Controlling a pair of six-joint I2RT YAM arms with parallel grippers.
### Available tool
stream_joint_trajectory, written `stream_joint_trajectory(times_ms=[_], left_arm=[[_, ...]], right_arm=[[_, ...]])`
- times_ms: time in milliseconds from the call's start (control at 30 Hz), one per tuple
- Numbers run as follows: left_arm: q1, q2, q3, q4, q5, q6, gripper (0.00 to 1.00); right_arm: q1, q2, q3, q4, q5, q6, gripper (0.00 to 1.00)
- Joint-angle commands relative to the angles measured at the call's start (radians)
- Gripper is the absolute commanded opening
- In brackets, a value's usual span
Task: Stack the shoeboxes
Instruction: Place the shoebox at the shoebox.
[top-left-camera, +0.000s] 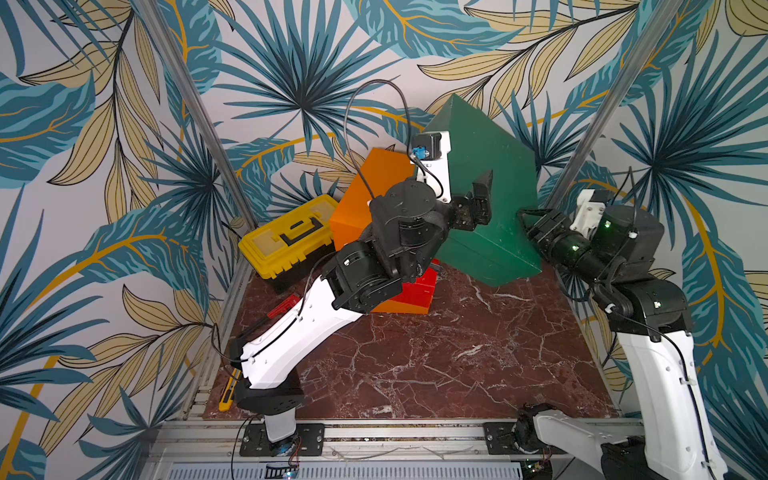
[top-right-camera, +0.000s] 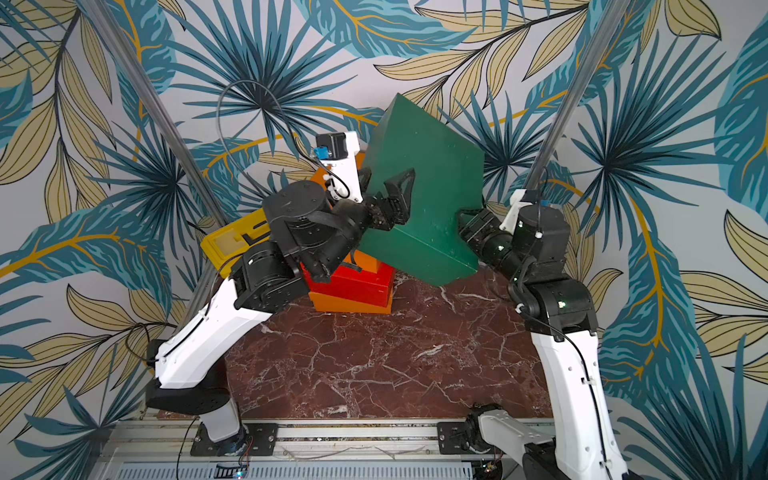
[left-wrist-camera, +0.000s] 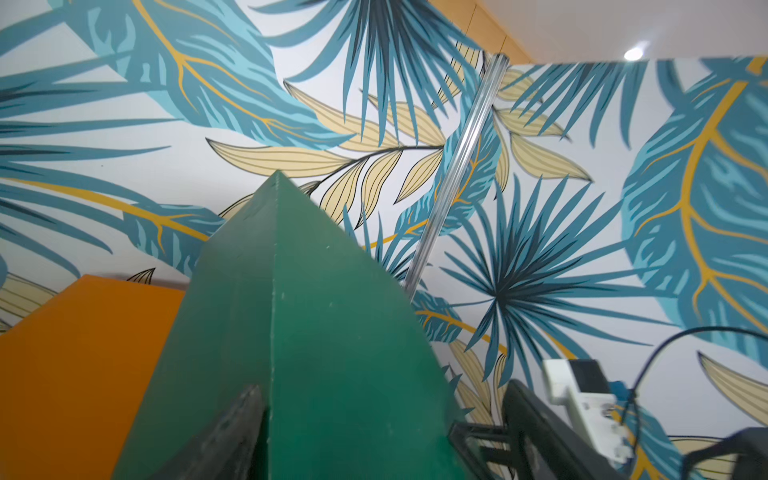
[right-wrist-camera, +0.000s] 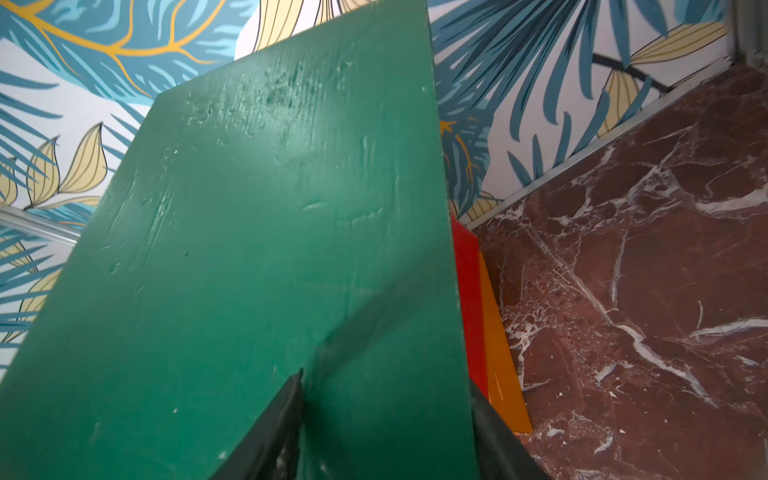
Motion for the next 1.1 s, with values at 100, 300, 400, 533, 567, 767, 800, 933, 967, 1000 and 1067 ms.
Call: stream_joint_trajectory(times_ms=[100, 300, 400, 533, 567, 767, 800, 933, 967, 1000, 1067], left_arm=[[-0.020, 0.016, -0.211, 0.017, 0.308, -0.092, 0.89], [0.057, -0.100, -0.391, 0.086, 0.285, -0.120, 0.89], [0.092, -0.137, -0.449, 0.098, 0.282, -0.134, 0.89], [0.143, -0.185, -0.531, 0.119, 0.285, -0.161, 0.89], [0.160, -0.197, -0.554, 0.126, 0.288, -0.171, 0.89], [0.268, -0.249, -0.655, 0.144, 0.308, -0.226, 0.89], [0.284, -0.258, -0.669, 0.150, 0.313, -0.233, 0.89], [0.343, -0.277, -0.705, 0.157, 0.331, -0.254, 0.89], [0.357, -0.279, -0.709, 0.157, 0.334, -0.257, 0.89], [0.368, -0.280, -0.712, 0.157, 0.338, -0.259, 0.89], [0.391, -0.280, -0.715, 0.157, 0.347, -0.264, 0.89]], right_arm=[[0.164, 0.101, 0.107, 0.162, -0.211, -0.061, 0.56], [0.240, 0.220, 0.243, 0.160, -0.173, -0.087, 0.55], [0.263, 0.262, 0.298, 0.149, -0.159, -0.099, 0.54], [0.285, 0.290, 0.345, 0.140, -0.138, -0.114, 0.54], [0.289, 0.296, 0.356, 0.137, -0.134, -0.117, 0.54], [0.319, 0.349, 0.417, 0.124, -0.120, -0.131, 0.54], [0.326, 0.360, 0.431, 0.119, -0.119, -0.134, 0.54], [0.345, 0.432, 0.533, 0.079, -0.118, -0.153, 0.54], [0.350, 0.453, 0.562, 0.068, -0.119, -0.156, 0.54], [0.354, 0.469, 0.587, 0.059, -0.119, -0.158, 0.54], [0.362, 0.509, 0.647, 0.041, -0.119, -0.167, 0.54]])
